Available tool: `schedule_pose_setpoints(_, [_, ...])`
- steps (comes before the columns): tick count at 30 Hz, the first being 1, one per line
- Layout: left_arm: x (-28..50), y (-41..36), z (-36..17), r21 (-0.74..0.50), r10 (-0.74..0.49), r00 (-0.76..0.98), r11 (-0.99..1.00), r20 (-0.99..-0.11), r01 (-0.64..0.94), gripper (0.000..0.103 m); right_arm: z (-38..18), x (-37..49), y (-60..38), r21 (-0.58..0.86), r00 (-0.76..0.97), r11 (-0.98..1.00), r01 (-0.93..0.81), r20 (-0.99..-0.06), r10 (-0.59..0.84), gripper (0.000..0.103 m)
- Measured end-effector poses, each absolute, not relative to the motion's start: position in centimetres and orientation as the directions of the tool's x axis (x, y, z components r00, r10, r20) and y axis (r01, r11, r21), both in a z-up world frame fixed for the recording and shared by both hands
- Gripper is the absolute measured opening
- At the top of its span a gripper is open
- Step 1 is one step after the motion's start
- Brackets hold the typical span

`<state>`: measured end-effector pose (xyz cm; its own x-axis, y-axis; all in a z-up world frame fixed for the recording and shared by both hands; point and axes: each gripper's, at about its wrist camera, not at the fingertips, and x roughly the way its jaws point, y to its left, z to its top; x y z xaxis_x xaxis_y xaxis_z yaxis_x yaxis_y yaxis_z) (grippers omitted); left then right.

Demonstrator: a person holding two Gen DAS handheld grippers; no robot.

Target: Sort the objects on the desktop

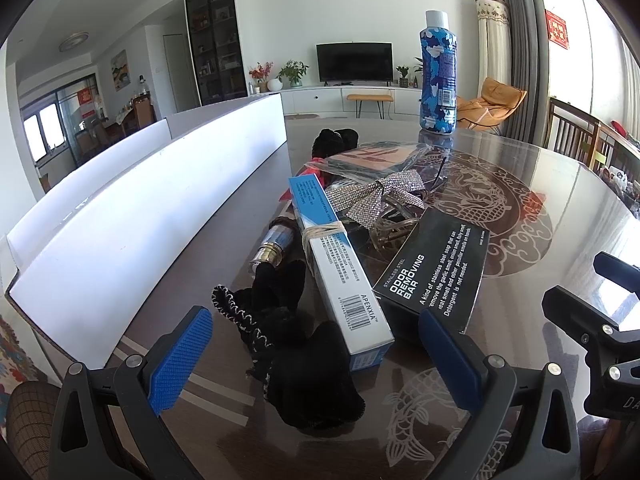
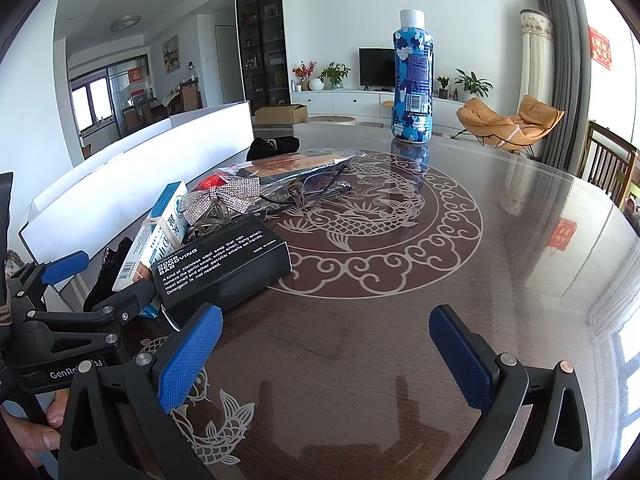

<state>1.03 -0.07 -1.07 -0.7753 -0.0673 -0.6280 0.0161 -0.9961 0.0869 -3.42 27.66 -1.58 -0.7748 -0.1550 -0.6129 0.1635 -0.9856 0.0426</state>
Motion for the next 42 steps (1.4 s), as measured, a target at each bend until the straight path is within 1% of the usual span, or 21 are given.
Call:
schedule_pose_setpoints(7, [2.1,-0.4,-0.3,0.097,-0.058,-0.773,-0.995,-0.631,-0.005,0.103,-1.6,-3.5,27.5,0.036,-0.772,-0.985,0.168,-0.616,-0.154,0.103])
schedule_pose_setpoints(15, [2.3,-1.8,-0.4,0.101,-0.070,-0.743,-0.995,-0.666,0.002,0.103,-1.6,-3.6,27.4,0.035,-0.771,-0.984,0.173,-0.617,-0.157,0.103])
schedule_pose_setpoints(19, [2.3,-2.2,-0.5,0.091,-0.062,-0.731,-0.996,-0.680,-0.001,0.103,-1.8,-3.9,27.2,0.051,-0.751,-0.975,0.215,-0.630,-0.199,0.103])
schedule_pose_setpoints(24, [2.7,-2.4,-0.2,0.101,-0.062,-0.736,-0.995,-0.675,-0.009,0.103,-2.0,-3.9,26.4,0.037,-0.733,-0.962,0.272,-0.639,-0.232,0.103])
schedule_pose_setpoints(28, [2.9,-2.7,-0.1,0.111,-0.068,-0.732,-0.994,-0.678,-0.011,0.103,-2.5,-4.4,25.5,0.043,-0.686,-0.942,0.332,-0.674,-0.273,0.103])
schedule_pose_setpoints(35, [2.9,-3.6,0.0,0.069,-0.044,-0.724,-0.998,-0.688,-0.005,0.103,-3.3,-4.5,23.5,-0.008,-0.634,-0.910,0.414,-0.720,-0.282,0.103])
schedule_pose_setpoints(42, [2.8,-4.0,-0.3,0.043,-0.023,-0.711,-0.999,-0.703,-0.010,0.103,-3.9,-5.1,22.8,0.014,-0.571,-0.888,0.460,-0.761,-0.308,0.103])
